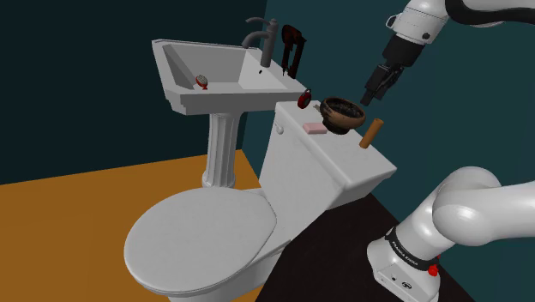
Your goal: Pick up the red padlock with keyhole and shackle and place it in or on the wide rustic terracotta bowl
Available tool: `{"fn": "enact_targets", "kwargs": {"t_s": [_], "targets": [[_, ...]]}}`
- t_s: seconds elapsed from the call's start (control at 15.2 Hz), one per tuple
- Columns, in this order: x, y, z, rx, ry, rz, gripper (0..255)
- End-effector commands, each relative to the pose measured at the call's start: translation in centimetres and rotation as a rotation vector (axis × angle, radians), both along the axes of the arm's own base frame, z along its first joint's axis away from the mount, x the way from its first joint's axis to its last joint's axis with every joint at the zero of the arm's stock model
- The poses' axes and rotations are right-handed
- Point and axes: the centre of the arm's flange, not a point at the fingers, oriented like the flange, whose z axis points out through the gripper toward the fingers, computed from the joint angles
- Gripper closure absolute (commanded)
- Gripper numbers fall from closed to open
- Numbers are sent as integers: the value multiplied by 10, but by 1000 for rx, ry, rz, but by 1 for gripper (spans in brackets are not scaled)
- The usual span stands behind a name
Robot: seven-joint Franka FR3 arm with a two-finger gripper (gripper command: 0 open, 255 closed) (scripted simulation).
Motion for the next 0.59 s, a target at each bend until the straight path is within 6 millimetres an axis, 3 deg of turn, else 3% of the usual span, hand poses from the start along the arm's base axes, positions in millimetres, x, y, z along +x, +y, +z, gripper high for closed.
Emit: {"fn": "enact_targets", "kwargs": {"t_s": [0.0, 0.53], "targets": [[0, 0, 0, 0, 0, 0, 0], [81, -64, -32, -9, 24, 145, 0]]}}
